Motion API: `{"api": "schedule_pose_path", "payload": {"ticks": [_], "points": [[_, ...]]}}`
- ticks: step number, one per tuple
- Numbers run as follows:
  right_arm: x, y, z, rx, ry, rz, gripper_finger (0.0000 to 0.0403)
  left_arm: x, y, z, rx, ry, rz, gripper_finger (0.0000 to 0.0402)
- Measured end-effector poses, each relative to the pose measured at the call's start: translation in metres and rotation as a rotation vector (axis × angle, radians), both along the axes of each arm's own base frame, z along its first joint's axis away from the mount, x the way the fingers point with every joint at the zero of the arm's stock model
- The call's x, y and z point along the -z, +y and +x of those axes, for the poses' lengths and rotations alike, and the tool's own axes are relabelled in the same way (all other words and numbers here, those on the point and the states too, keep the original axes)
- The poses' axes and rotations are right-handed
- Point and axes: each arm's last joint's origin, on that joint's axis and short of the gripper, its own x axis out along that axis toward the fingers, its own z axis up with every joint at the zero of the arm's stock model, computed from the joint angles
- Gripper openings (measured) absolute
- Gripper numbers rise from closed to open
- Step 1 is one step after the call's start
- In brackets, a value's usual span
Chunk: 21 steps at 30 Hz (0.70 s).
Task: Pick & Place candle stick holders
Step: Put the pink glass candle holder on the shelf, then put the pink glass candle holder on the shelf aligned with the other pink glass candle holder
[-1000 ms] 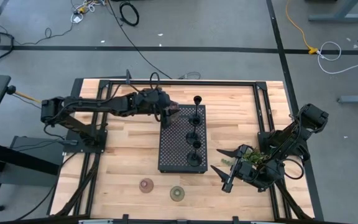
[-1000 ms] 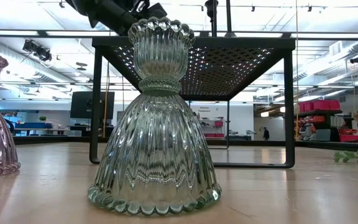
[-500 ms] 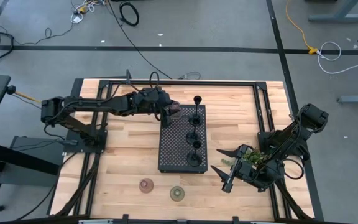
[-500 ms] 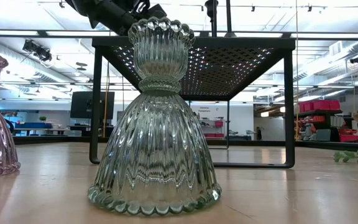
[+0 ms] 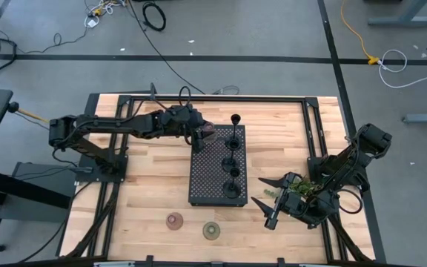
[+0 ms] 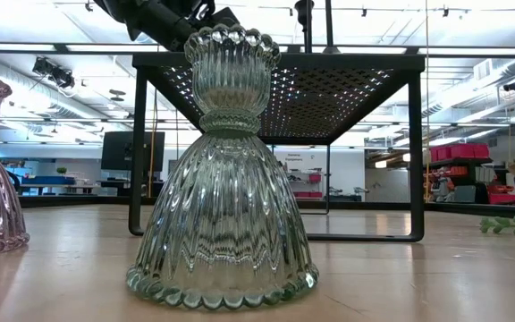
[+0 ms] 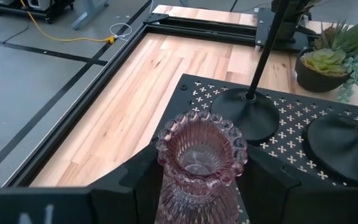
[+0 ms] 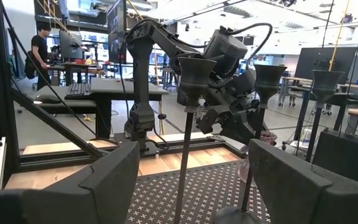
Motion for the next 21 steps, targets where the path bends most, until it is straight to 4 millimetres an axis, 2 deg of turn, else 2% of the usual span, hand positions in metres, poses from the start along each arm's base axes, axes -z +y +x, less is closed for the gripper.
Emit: {"api": "schedule_pose_path", "payload": {"ticks": [13, 21], "points": [[0.0, 0.0, 0.0, 0.001, 0.006, -0.01, 0.0299, -0.001, -0.002, -0.001, -0.007, -0.007, -0.017, 0.0252], [0.001, 0.0, 0.0, 0.01, 0.01, -0.009, 0.0299, -0.027, -0.011, -0.022, 0.008, -0.054, -0.02, 0.0256]]}}
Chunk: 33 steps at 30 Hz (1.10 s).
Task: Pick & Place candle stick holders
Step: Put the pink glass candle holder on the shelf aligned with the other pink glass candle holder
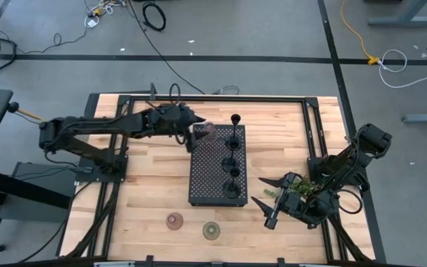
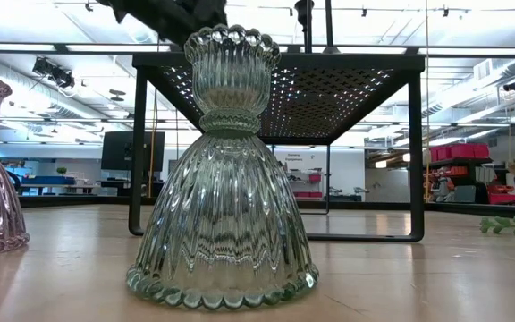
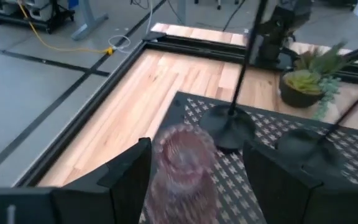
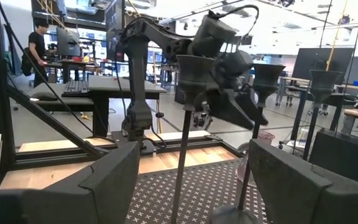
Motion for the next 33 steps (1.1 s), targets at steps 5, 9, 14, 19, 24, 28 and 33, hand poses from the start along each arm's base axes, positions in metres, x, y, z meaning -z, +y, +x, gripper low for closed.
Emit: {"api": "schedule_pose_path", "payload": {"ticks": [5, 9, 14, 19, 24, 28, 33], "points": [[0.0, 0.0, 0.0, 0.007, 0.003, 0.001, 0.0299, 0.001, -0.022, -0.026, 0.06, 0.163, -0.145, 0.0255], [0.0, 0.0, 0.0, 0.005, 0.001, 0.002, 0.0299, 0.005, -0.05, -0.044, 0.078, 0.287, -0.251, 0.0255], [0.0, 0.0, 0.0, 0.0, -0.006, 0.014, 0.0299, 0.004, -0.097, -0.061, 0.117, 0.338, -0.334, 0.0255], [-0.001, 0.0, 0.0, 0.005, -0.008, 0.016, 0.0299, 0.001, -0.153, -0.08, 0.116, 0.276, -0.34, 0.0255], [-0.001, -0.001, 0.0, 0.013, -0.004, 0.014, 0.0299, 0.012, -0.21, -0.106, 0.099, 0.229, -0.36, 0.0255], [-0.001, -0.001, -0.001, 0.024, -0.002, 0.019, 0.0299, 0.03, -0.248, -0.121, 0.072, 0.207, -0.382, 0.0255], [-0.001, -0.001, -0.001, 0.029, -0.001, 0.019, 0.0299, 0.061, -0.285, -0.133, 0.073, 0.228, -0.373, 0.0255]]}}
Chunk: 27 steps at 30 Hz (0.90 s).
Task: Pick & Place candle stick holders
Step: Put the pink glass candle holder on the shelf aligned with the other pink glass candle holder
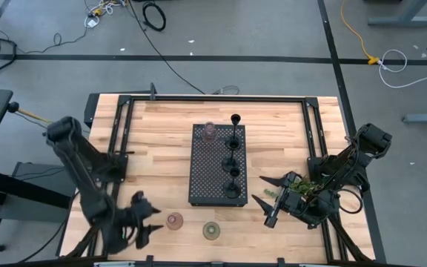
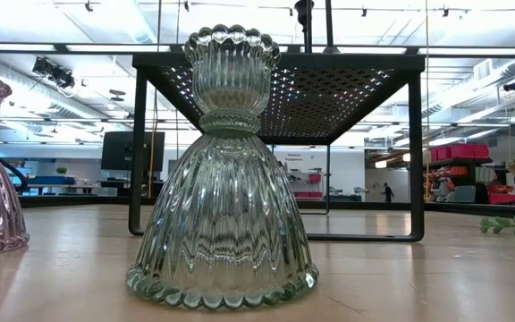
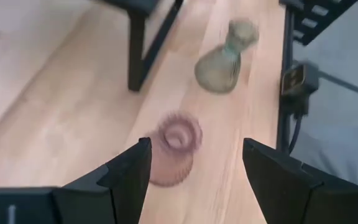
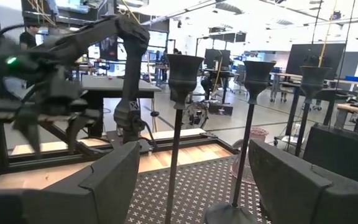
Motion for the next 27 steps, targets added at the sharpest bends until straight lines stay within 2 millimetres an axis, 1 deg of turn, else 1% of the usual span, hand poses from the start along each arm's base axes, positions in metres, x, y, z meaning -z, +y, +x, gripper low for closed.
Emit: {"api": "schedule_pose_path", "payload": {"ticks": [5, 10, 13, 17, 21, 27], "points": [[-0.001, -0.001, 0.0, 0.017, -0.003, 0.016, 0.0299, 0.034, -0.024, -0.006, 0.0, 0.028, 0.053, 0.0255], [-0.003, -0.002, -0.001, 0.018, -0.023, 0.037, 0.0299, 0.059, -0.039, -0.016, -0.025, 0.02, 0.089, 0.0255], [-0.003, -0.002, -0.001, 0.02, -0.019, 0.032, 0.0299, 0.073, -0.044, -0.02, -0.061, -0.035, 0.126, 0.0255], [-0.003, -0.003, 0.0, 0.027, -0.016, 0.025, 0.0299, 0.088, -0.047, -0.016, -0.102, -0.113, 0.199, 0.0255], [-0.003, -0.004, 0.001, 0.03, -0.015, 0.024, 0.0299, 0.1, -0.044, -0.006, -0.136, -0.12, 0.244, 0.0255], [-0.002, -0.004, 0.001, 0.03, -0.011, 0.019, 0.0299, 0.104, -0.039, 0.009, -0.178, -0.182, 0.298, 0.0255]]}}
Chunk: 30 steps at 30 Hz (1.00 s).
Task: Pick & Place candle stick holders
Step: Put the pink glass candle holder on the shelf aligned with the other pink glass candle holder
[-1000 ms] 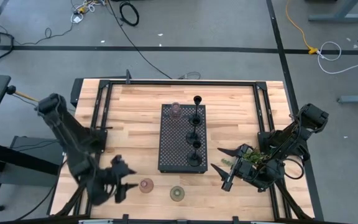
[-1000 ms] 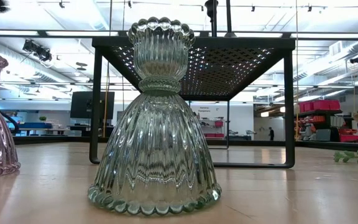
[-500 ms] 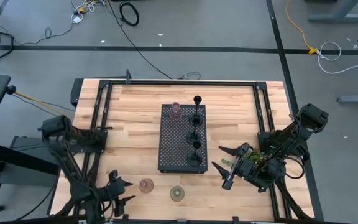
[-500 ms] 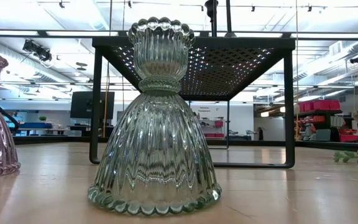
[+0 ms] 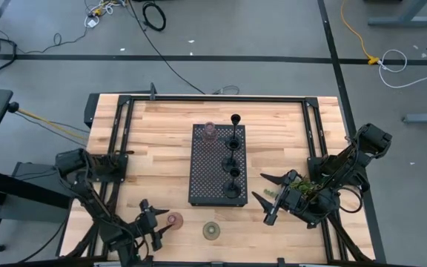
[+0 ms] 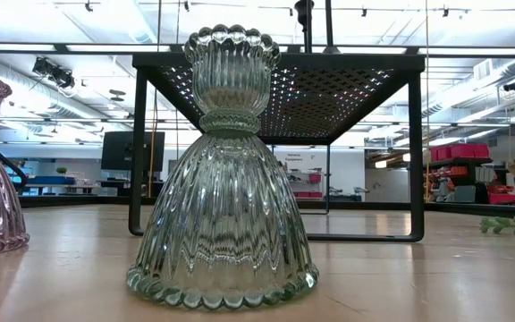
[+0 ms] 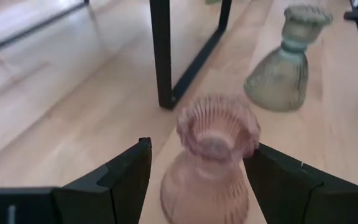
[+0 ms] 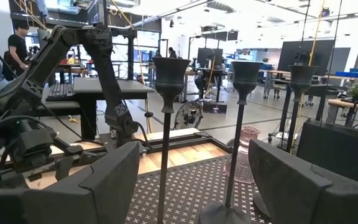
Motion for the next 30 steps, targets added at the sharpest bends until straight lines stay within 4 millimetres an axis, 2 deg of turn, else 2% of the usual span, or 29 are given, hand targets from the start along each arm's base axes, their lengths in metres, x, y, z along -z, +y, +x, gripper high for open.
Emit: {"api": "schedule_pose_path", "payload": {"ticks": [5, 8, 11, 15, 26, 30], "points": [[0.0, 0.0, 0.0, 0.0, 0.002, -0.002, 0.0299, 0.001, 0.004, 0.008, -0.016, 0.029, -0.005, 0.025], [0.001, 0.0, 0.0, 0.0, 0.01, -0.011, 0.0299, 0.001, 0.004, 0.012, -0.028, 0.009, -0.011, 0.0232], [0.002, 0.001, 0.001, -0.001, 0.01, -0.005, 0.0299, 0.002, 0.004, 0.015, -0.024, 0.002, 0.005, 0.02], [0.003, 0.001, 0.001, -0.002, 0.016, -0.008, 0.0299, 0.004, 0.005, 0.018, -0.029, 0.016, 0.001, 0.0135], [0.004, 0.001, 0.001, -0.004, 0.013, 0.003, 0.0299, 0.003, 0.004, 0.019, -0.038, 0.007, -0.044, 0.0133], [0.004, 0.001, 0.001, -0.004, 0.014, 0.002, 0.0299, -0.01, 0.005, 0.017, -0.029, 0.016, -0.107, 0.0133]]}}
